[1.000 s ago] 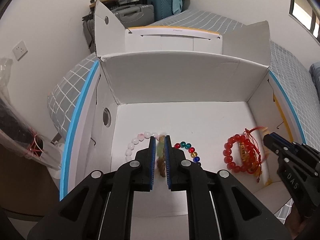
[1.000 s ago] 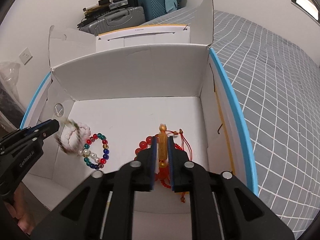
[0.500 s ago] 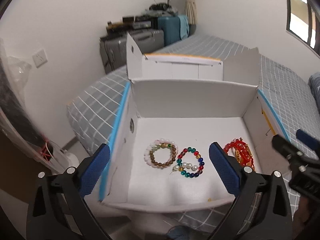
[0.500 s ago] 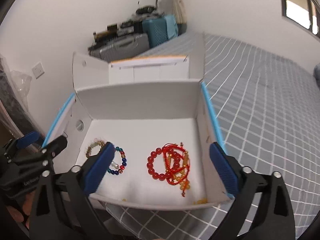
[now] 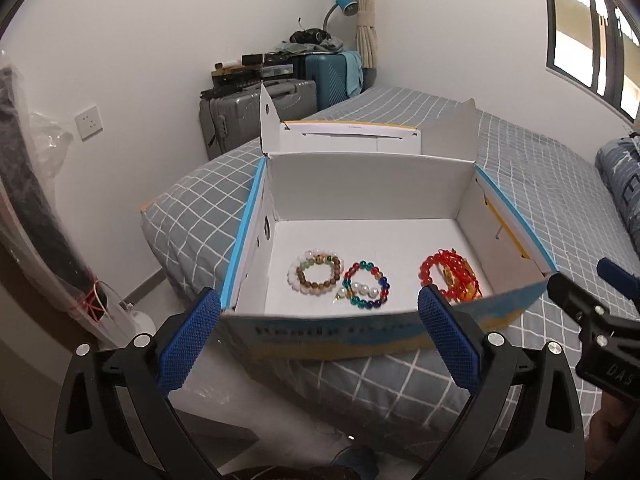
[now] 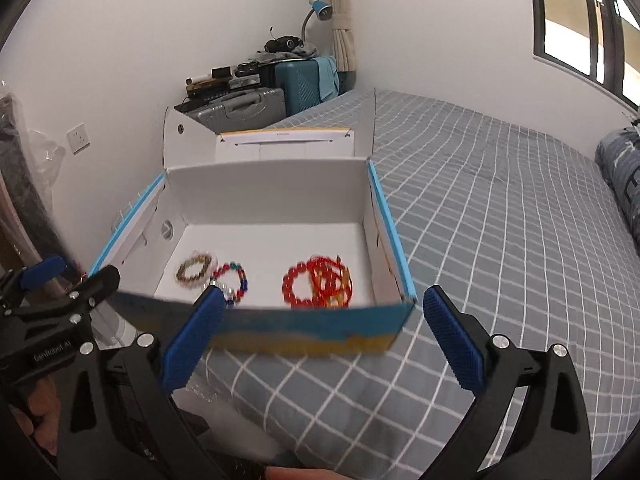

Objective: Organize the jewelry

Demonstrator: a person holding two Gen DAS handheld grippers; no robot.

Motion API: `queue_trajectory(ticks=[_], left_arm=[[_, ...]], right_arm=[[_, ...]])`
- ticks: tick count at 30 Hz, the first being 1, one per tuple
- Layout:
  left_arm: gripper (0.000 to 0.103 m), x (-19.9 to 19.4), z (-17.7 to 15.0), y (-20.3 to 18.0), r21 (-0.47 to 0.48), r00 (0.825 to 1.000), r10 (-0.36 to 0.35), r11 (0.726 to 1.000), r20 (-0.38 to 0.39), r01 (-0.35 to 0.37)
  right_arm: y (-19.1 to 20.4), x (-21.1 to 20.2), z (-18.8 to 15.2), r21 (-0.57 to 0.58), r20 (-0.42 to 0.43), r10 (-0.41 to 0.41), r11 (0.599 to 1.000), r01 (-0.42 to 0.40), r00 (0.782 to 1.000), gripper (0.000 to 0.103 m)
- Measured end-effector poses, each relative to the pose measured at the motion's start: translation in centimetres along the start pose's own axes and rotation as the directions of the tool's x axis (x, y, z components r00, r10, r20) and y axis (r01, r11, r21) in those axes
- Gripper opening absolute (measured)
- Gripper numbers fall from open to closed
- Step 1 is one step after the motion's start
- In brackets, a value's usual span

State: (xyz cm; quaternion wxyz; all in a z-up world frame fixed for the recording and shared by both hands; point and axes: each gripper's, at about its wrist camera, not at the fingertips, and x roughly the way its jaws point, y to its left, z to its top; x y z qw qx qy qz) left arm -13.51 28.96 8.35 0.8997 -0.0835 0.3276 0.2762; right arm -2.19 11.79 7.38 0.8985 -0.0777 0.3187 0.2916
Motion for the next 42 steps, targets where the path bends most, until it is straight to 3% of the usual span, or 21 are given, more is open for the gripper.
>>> queue_trajectory(ticks=[11, 22, 42], left_arm=[[0.097, -0.6, -2.7, -0.6, 0.026, 1.0, -0.01, 1.0, -0.025, 0.01], [0.097, -0.4, -3.0, -1.0, 0.015, 0.998, -0.051, 0.999, -0.047, 0.051], [0.097, -0.5, -2.9, -1.0, 0.001, 0.997, -0.054, 0.999, -0.046, 0.054]], right_arm=[[-0.3, -0.3, -1.9, -0.004, -0.007, -0.032, 0.999, 0.032, 0.999, 0.095], [-0.5, 0.0, -2.1, -0.016, -0.012, -0.045, 0.999, 0.044, 0.999, 0.095], [-0.9, 0.1, -2.2, -0.02, -0.009, -0.056, 0.998, 0.056, 0.998, 0.095]])
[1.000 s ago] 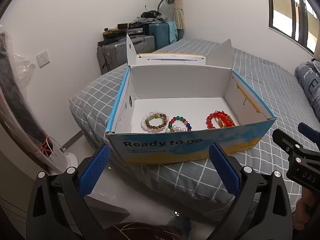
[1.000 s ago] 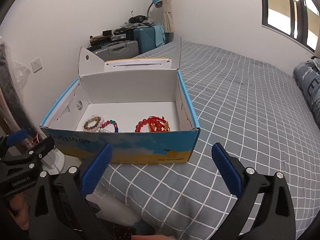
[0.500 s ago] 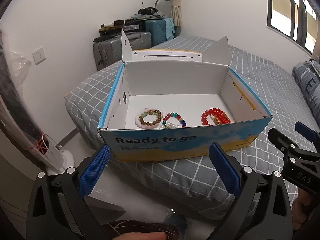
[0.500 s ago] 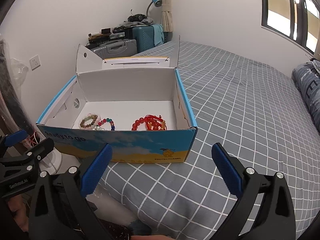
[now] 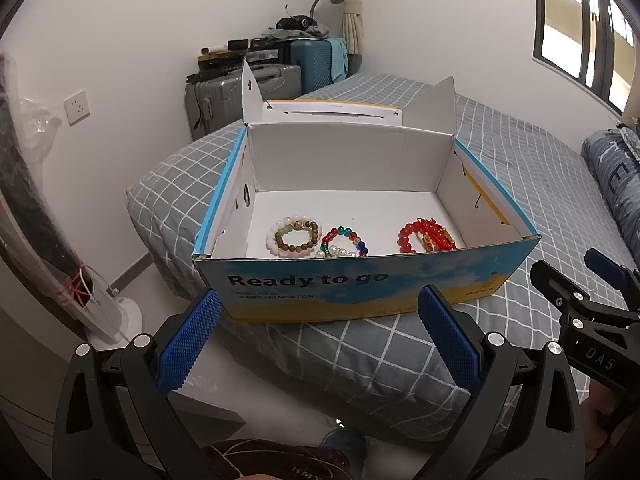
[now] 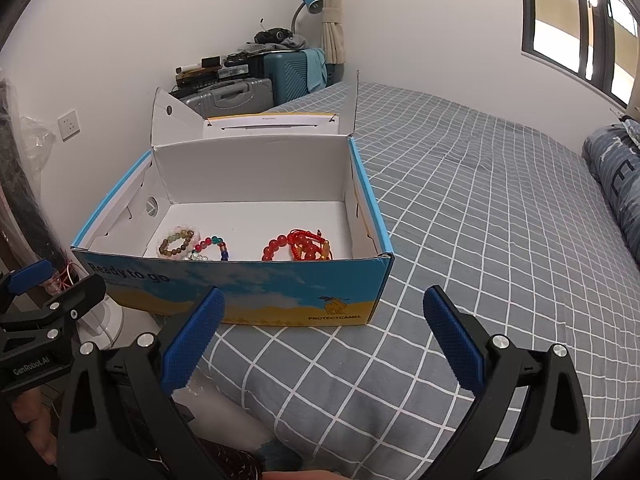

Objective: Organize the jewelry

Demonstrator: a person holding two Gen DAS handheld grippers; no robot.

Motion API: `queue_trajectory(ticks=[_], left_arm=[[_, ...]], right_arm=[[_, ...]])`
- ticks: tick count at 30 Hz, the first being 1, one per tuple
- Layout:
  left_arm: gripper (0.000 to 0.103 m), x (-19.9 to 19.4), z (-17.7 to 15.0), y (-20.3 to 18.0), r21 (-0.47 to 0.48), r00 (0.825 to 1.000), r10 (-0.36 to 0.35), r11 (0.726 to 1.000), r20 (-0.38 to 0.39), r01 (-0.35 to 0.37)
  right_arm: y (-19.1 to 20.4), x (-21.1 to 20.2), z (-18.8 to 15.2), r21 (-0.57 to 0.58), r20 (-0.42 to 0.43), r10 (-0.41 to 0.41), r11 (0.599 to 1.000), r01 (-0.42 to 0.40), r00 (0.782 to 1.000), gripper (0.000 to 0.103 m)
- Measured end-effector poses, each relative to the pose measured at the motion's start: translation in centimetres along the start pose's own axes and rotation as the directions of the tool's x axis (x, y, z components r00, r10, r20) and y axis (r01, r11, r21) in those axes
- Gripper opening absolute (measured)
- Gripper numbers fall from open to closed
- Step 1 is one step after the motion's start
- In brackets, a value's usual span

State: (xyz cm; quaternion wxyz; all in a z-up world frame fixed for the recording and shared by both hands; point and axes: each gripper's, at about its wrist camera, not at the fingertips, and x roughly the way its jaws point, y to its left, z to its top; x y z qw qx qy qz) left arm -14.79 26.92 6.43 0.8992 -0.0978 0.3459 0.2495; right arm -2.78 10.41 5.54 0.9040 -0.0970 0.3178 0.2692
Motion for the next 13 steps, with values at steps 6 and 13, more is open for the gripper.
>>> queue_trajectory(ticks=[6, 13], left_arm=[[0.097, 0.18, 0.04, -0.19, 0.014, 1.0, 0.001, 1.0, -0.001, -0.001], [0.097, 0.05, 0.06, -0.22, 0.013, 1.0, 0.006, 1.0, 0.01, -0.006]], right_arm=[[-0.11, -0.02, 0.07, 0.001, 0.004, -0.004, 1.0, 0.004, 1.0, 0.095], [-0.19, -0.05, 0.04, 0.001, 0.004, -0.003, 1.0, 0.003, 1.0, 0.095]])
